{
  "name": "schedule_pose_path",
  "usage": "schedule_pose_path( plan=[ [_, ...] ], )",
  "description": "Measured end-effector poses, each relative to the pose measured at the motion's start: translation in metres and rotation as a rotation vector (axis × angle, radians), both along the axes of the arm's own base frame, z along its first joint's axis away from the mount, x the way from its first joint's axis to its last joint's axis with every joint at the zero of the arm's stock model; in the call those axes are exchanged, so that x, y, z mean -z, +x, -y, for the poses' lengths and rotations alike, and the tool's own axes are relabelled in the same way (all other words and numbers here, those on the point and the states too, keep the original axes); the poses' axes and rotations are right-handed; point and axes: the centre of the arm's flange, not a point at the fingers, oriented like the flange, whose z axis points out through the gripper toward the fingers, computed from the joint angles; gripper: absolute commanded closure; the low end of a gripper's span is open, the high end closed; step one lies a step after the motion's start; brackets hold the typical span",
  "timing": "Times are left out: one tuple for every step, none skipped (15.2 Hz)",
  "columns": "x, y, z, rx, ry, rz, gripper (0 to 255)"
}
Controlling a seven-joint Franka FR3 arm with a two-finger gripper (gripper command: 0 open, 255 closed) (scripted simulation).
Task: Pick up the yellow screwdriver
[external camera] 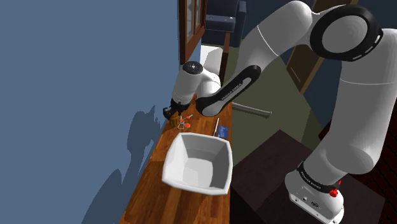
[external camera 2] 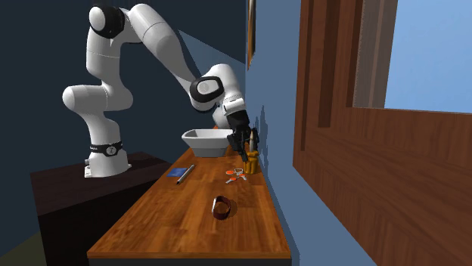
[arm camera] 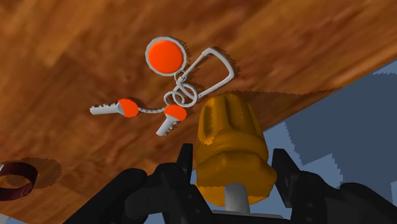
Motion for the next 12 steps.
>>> schedule_pose_path(
  plan=[
    [0.0,0.0,0.0,0.0,0.0,0.0,255],
    [0.0,0.0,0.0,0.0,0.0,0.0,255],
    [0.0,0.0,0.0,0.001,0.0,0.0,255],
    [0.0,0.0,0.0,0.001,0.0,0.0,255],
    [0.0,0.0,0.0,0.001,0.0,0.0,255],
    [-0.002,-0.001,0.0,0.0,0.0,-0.001,255],
    [-0.005,-0.002,-0.001,-0.001,0.0,-0.002,255],
    [-0.01,-0.001,-0.001,-0.001,0.0,-0.002,255],
    [-0.016,-0.002,0.0,-0.001,0.0,-0.002,255],
    [-0.021,-0.002,-0.001,-0.001,0.0,-0.002,255],
    [-0.026,-0.002,-0.001,-0.001,0.0,-0.002,255],
    [-0.031,-0.001,-0.001,-0.001,0.0,-0.002,255]
  ],
)
